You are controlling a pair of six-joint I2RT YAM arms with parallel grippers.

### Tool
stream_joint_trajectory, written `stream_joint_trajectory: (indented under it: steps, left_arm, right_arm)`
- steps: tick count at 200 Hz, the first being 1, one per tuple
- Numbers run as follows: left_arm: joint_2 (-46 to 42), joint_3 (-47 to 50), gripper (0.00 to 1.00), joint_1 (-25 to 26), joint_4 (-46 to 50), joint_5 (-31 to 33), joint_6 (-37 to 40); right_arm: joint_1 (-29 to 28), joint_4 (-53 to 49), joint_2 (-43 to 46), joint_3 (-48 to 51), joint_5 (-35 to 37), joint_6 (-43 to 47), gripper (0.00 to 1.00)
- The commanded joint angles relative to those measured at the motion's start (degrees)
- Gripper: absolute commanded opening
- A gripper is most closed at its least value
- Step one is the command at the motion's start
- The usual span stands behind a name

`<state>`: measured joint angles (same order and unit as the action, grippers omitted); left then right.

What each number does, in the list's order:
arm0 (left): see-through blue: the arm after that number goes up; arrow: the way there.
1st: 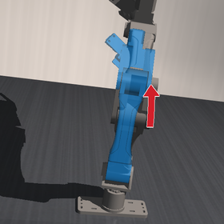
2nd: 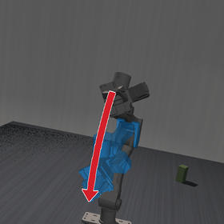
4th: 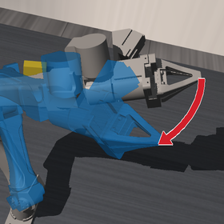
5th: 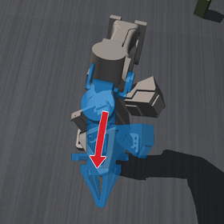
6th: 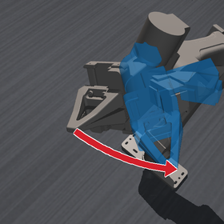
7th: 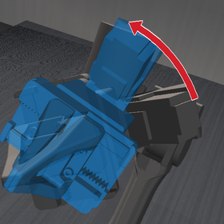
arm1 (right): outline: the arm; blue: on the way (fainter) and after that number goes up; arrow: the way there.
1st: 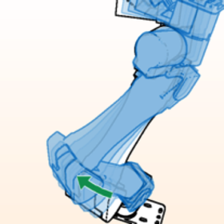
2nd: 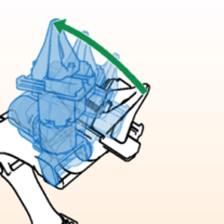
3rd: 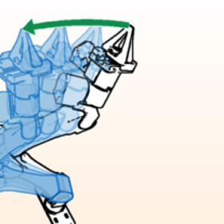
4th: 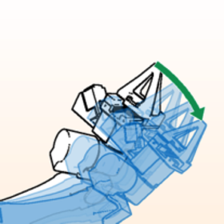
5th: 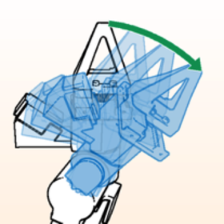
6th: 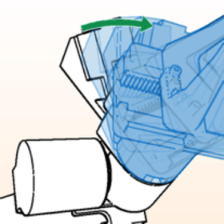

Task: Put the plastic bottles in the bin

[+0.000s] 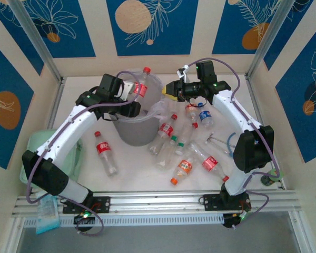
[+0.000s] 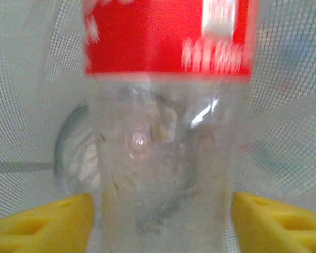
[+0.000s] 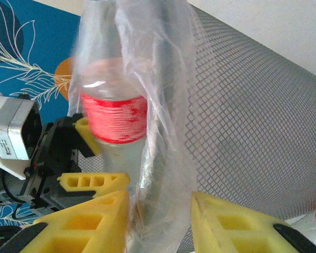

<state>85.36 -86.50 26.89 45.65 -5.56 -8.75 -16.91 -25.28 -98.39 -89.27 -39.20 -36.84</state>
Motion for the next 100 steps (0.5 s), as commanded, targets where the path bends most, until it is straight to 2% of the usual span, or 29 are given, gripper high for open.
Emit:
stream_joint_trajectory:
  steps: [1,67,100]
  left_arm:
    - [0.53,-0.02,0.77,-0.62,-2.32,-2.24,-0.83]
    - [0.13,-4.4,0.82,-0.79,0.35,0.14,-2.41]
    - [-3.43,-11.43,0.89,-1.26,12.74,12.49,-8.19]
  right_arm:
    - [-0.06,-1.44,-1.45,-1.5,-0.09,1.16,0.35]
    - [-0.07,-1.75,-1.85,-1.61,0.61,2.04,0.34]
    - [-0.26,-1.95,-1.47,-0.53,1.55,2.38,0.33]
